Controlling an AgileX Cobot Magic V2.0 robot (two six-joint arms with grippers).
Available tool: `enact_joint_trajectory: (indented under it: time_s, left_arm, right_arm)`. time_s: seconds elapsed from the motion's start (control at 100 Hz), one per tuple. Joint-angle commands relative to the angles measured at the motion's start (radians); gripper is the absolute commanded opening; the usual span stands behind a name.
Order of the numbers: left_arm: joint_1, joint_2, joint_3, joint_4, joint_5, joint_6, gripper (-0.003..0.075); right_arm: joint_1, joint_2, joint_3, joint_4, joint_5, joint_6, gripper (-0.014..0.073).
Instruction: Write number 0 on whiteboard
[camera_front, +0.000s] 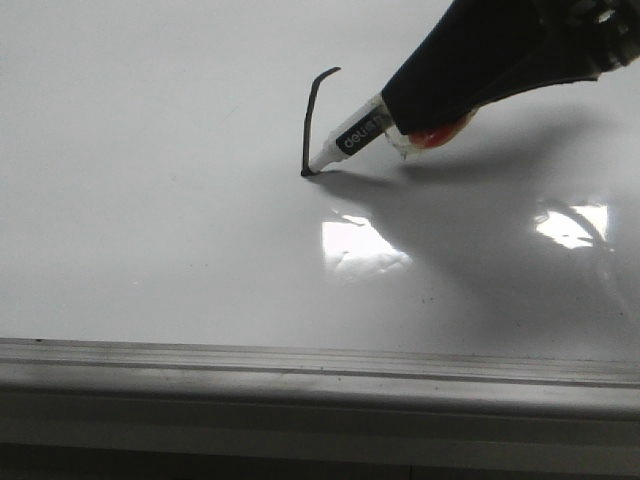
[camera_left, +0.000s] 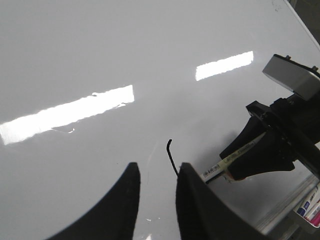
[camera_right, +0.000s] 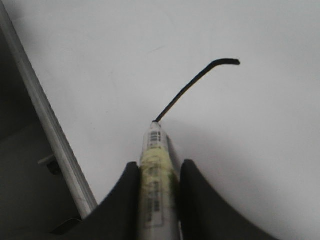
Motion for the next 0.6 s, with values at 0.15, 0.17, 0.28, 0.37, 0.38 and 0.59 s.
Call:
enact_joint_trajectory:
  time_s: [0.15,0.17,0.28,0.37,0.38,0.59]
  left_arm:
    - [-0.008,0.007,-0.027,0.017,-0.053,-0.011,0.0155]
    - [-0.008,0.007,-0.027,0.017,-0.053,-0.011,0.0155]
    - [-0.008,0.007,-0.027,0.017,-0.053,-0.011,0.0155]
    - [-0.008,0.007,-0.027,0.017,-0.053,-0.011,0.0155]
    - [-0.008,0.007,-0.027,0.017,-0.053,-0.011,0.0155]
    - [-0.008,0.007,-0.027,0.017,-0.053,-0.011,0.0155]
  right_arm:
    - [-0.011,-0.034,-0.024,-0.219,0.024,0.192,-0.0046]
    - [-0.011,-0.037,-0.024,-0.239,0.029,0.213,-0.0046]
    - [-0.011,-0.061,-0.024,-0.342,0.058,0.312,-0.0047]
    - [-0.011,-0.080,-0.024,-0.422,0.071,0.390,-0.0047]
    - [-0.011,-0.081,-0.024,-0.435,0.073,0.396,-0.0047]
    - [-0.011,-0.111,-0.024,-0.616,0.104,0.563,-0.0047]
